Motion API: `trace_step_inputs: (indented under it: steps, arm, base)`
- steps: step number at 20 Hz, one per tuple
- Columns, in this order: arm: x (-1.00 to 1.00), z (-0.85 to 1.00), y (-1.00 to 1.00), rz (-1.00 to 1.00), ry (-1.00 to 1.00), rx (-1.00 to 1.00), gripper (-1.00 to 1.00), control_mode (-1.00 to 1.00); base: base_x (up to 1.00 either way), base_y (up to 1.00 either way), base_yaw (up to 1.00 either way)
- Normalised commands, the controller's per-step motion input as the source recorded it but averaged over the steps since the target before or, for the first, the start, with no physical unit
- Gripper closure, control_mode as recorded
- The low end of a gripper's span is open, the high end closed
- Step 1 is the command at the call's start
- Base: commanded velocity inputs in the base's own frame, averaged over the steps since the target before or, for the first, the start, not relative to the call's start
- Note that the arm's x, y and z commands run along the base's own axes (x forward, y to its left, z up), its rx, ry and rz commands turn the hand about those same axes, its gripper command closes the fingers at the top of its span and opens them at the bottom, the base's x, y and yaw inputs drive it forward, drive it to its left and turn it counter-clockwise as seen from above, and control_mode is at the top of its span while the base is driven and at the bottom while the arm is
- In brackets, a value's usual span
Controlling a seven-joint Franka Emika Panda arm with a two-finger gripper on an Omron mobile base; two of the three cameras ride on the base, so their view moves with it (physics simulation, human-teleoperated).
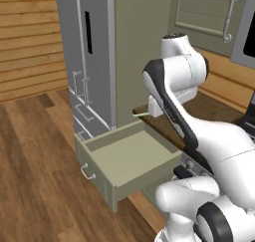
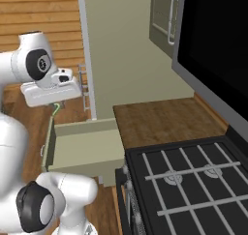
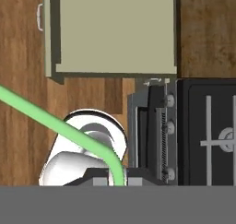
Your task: Take a straw from the drawer in front and place it inside the glass cup on the dining counter.
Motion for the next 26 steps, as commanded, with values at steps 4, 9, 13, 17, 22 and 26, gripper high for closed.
trace_step_inputs:
  steps: [4, 9, 13, 17, 22, 26]
  arm:
    - [-0.56, 0.0, -0.46, -0.12, 0.0, -0.06, 1.0, -1.0]
    - [-0.13, 0.0, -0.07, -0.02, 0.0, 0.0, 1.0, 1.0]
    - [0.0, 0.0, 0.0, 0.0, 0.0, 0.0, 1.0, 1.0]
    - [0.0, 0.0, 0.0, 0.0, 0.0, 0.0, 1.0, 1.0]
    - [0.0, 0.0, 0.0, 0.0, 0.0, 0.0, 1.0, 1.0]
    - [0.0, 0.0, 0.0, 0.0, 0.0, 0.0, 1.0, 1.0]
  base:
    - [0.0, 0.0, 0.0]
    - [-0.77, -0.06, -0.08]
    - [-1.0, 0.55, -0.09]
    - [-0.76, 1.0, -0.08]
    - [-0.14, 1.0, -0.07]
    - [0.11, 1.0, 0.04]
